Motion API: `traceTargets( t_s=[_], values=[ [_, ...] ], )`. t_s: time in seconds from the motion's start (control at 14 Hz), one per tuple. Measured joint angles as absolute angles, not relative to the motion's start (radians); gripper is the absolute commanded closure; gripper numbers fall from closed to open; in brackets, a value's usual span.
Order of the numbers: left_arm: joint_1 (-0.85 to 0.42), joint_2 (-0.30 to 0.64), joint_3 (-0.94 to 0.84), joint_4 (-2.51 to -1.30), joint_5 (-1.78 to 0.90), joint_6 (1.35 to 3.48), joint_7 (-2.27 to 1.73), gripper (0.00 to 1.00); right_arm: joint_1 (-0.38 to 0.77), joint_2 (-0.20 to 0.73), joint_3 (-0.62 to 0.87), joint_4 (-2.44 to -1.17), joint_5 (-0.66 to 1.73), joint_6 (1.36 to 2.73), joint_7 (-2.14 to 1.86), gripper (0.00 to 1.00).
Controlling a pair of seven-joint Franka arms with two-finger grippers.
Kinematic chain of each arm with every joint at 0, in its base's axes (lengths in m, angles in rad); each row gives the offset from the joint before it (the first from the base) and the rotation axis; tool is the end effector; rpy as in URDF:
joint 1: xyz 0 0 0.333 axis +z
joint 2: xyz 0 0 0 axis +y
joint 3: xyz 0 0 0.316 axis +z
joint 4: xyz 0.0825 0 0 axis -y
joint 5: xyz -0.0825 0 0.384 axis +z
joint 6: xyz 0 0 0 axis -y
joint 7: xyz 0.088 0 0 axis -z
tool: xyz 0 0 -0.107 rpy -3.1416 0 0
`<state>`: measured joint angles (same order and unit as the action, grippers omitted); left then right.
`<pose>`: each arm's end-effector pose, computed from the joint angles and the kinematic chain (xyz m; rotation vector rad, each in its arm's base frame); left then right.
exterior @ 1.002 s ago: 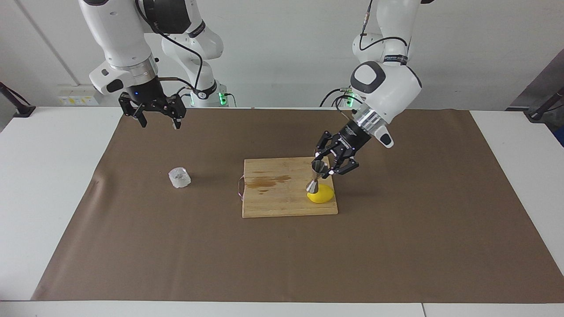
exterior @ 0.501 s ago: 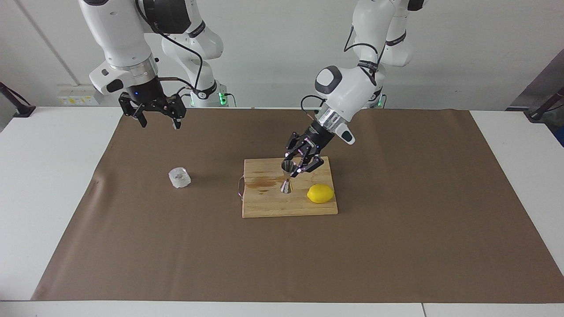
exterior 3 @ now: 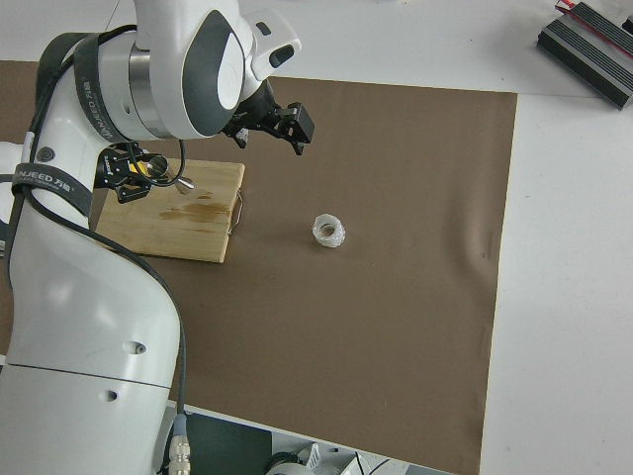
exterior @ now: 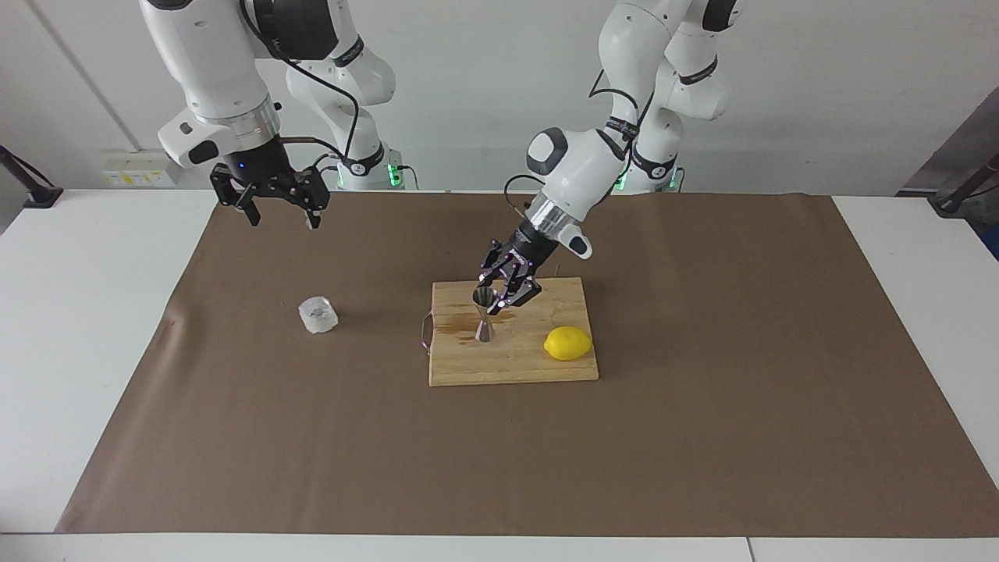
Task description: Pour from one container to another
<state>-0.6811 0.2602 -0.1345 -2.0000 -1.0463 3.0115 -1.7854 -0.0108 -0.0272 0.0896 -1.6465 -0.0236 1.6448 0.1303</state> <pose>0.4770 -0.4071 0.3893 1.2862 1.9661 -0.4189 0.5506 0.0418 0.6102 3.1171 -0.0780 0.0436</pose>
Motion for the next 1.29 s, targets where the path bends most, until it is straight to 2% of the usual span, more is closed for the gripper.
traceTargets(
  t_s=[0.43, 0.5, 0.64, 1.07, 1.29],
  values=[
    [-0.718, 0.313, -0.135, -1.999, -1.048, 3.078, -1.786, 1.0, -0.011, -0.027, 0.09, -1.647, -0.024, 1.645, 0.13, 0.0],
    [-0.719, 0.318, -0.135, -1.998, -1.048, 3.082, -1.786, 0.86, -0.011, -0.027, 0.09, -1.647, -0.024, 1.644, 0.13, 0.0],
    [-0.719, 0.319, -0.135, -1.996, -1.048, 3.084, -1.786, 0.0, -0.01, -0.027, 0.09, -1.647, -0.024, 1.637, 0.13, 0.0],
    [-0.729, 0.317, -0.135, -1.987, -1.048, 3.087, -1.786, 0.0, -0.006, -0.027, 0.092, -1.647, -0.024, 1.633, 0.13, 0.0],
    [-0.731, 0.267, -0.136, -1.979, -1.05, 3.055, -1.788, 0.0, -0.006, -0.031, 0.095, -1.672, -0.024, 1.664, 0.032, 0.0]
  ],
)
